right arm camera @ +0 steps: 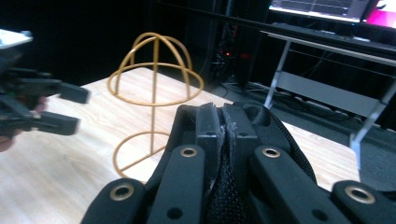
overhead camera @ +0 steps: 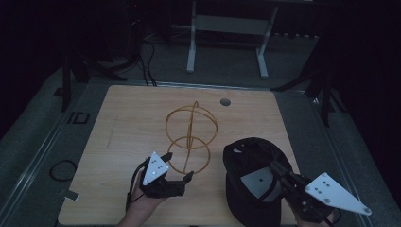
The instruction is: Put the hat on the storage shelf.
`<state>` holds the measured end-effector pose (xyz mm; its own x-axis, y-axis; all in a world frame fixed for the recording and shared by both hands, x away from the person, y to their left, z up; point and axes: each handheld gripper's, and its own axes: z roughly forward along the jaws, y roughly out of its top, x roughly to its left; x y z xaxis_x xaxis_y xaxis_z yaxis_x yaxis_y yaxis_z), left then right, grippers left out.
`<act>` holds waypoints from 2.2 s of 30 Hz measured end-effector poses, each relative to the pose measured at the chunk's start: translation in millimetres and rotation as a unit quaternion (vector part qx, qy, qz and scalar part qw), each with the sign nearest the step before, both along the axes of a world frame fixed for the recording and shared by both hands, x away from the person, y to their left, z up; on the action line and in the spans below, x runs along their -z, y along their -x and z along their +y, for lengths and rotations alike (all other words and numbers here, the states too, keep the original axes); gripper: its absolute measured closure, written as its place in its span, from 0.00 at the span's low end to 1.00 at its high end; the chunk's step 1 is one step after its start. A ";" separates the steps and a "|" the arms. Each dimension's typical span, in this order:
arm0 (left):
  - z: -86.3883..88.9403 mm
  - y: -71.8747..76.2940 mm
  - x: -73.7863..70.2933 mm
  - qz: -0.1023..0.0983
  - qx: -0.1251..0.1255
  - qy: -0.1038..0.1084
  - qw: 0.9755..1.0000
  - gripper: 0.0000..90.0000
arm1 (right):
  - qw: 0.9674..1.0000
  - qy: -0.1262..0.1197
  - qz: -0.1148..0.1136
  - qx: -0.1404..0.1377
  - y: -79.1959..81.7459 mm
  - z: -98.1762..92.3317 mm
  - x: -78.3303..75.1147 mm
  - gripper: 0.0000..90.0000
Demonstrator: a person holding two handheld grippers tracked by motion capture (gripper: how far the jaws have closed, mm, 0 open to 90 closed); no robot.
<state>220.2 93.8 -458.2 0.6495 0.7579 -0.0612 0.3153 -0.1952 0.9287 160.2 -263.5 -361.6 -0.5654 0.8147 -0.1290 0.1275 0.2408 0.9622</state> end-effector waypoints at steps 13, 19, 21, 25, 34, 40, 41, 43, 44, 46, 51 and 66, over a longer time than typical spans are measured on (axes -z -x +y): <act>-44.4 -14.0 -11.2 0.002 0.062 -0.013 0.998 0.16 | 0.999 0.006 -0.001 -0.049 14.8 18.3 1.1 0.96; -55.0 -19.1 -12.4 -0.001 0.075 -0.014 0.997 0.17 | 0.998 0.004 -0.001 -0.068 18.6 24.0 0.9 0.96; -57.9 -19.9 -13.7 -0.002 0.074 -0.016 0.997 0.18 | 0.997 0.003 -0.001 -0.075 20.0 26.1 0.6 0.96; -63.7 -20.6 -17.4 0.000 0.081 -0.022 0.996 0.35 | 0.996 0.008 0.000 -0.087 21.9 30.0 -0.4 0.96; -73.7 -19.8 -23.3 0.010 0.098 -0.029 0.995 0.70 | 0.996 0.004 0.003 -0.093 23.2 31.9 1.2 0.96; -70.2 -20.3 -24.7 0.009 0.097 -0.021 0.995 0.97 | 0.996 -0.016 0.009 -0.087 24.9 21.6 4.2 0.96; -71.1 -19.4 -25.2 0.006 0.096 -0.026 0.995 0.98 | 0.996 -0.020 0.011 -0.086 24.6 19.8 5.2 0.96; -73.0 -18.1 -26.3 0.001 0.093 -0.039 0.995 0.98 | 0.996 -0.021 0.014 -0.085 24.3 17.1 6.6 0.96; -74.3 -17.1 -27.0 -0.003 0.089 -0.046 0.995 0.98 | 0.996 -0.023 0.015 -0.084 24.1 16.3 7.0 0.96; -75.1 -15.5 -29.5 -0.013 0.083 -0.054 0.995 0.98 | 0.995 -0.030 0.017 -0.091 23.9 13.9 8.0 0.95; -71.5 -16.9 -39.6 -0.021 0.077 -0.039 0.996 0.99 | 0.992 -0.042 0.026 -0.115 24.6 8.9 11.6 0.94; -71.2 -17.6 -46.0 -0.022 0.092 -0.023 0.995 0.99 | 0.990 -0.080 0.049 -0.101 18.4 -12.5 11.6 0.81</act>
<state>237.8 22.6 -412.2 0.7792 0.6268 0.0024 0.2294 -0.2887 0.9295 141.8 -275.9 -373.2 -0.7219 0.6896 0.0566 0.1871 0.1158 0.9755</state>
